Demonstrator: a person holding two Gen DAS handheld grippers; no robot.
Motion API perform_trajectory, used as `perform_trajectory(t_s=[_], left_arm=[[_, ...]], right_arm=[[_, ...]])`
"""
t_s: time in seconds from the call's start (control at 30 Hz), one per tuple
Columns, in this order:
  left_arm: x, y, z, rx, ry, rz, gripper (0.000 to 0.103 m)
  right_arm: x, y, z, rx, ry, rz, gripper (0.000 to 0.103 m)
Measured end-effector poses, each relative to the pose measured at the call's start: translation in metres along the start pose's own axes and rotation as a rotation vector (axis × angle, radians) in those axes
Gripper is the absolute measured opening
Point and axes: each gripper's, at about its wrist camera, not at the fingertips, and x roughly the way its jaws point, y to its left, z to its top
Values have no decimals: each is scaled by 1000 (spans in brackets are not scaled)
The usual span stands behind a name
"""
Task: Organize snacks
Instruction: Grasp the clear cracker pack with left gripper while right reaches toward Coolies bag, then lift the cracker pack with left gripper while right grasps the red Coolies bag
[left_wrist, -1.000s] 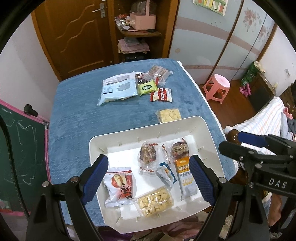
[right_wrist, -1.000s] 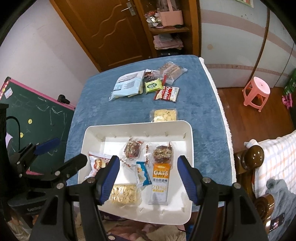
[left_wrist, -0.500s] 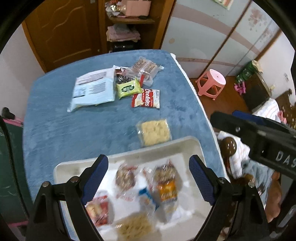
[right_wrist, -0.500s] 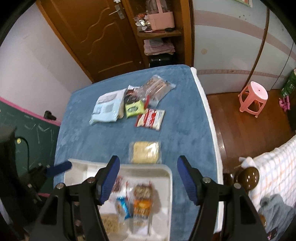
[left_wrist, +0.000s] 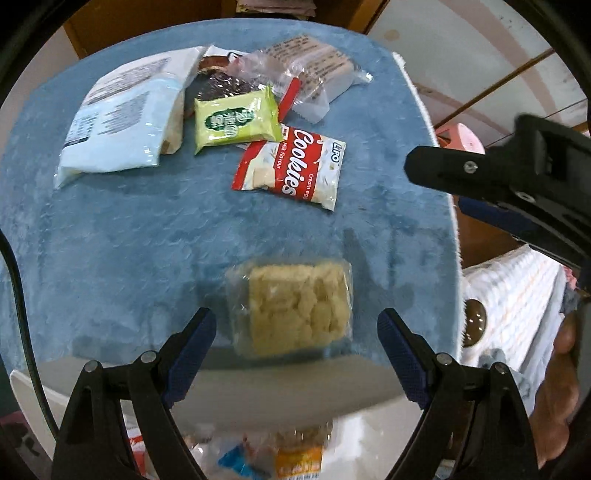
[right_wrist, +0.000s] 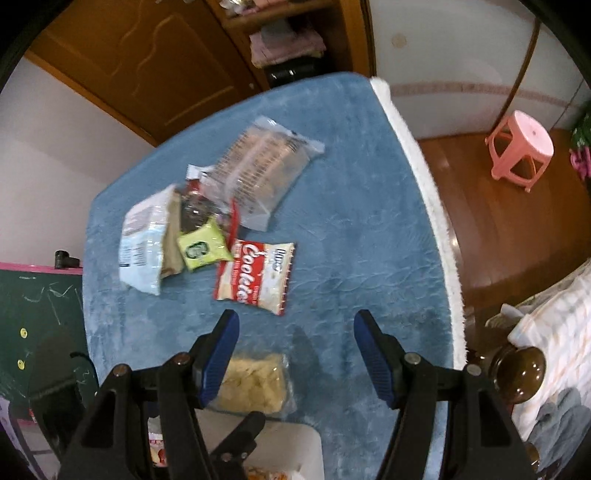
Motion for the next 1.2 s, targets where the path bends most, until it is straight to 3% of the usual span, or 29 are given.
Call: perform_trajectory(t_s=[0.33,0.37,0.4,0.47,0.57,0.97,1.2], left_arm=[[36,-2,8,-103,38,90,88],[38,0,8,-114,43,96,87],[41,3,7,-127,46,114,79],[45,6,8,-145,57,83,72],[39,8,7,-145,44,56,67],[-13,74,-2,-280,-42,65,66],[-27,97,-14,-322,-69,47,66]], right_arm=[[29,-13,9,31,57,10,66],[32,-13,9,33,63,12,66],[34,-12,10,34,67,14,66],[40,-10,11,32,79,17,66],[47,-4,13,30,91,30,66],[88,21,27,39,146,-1,66],[98,49,33,39,129,-30,78]])
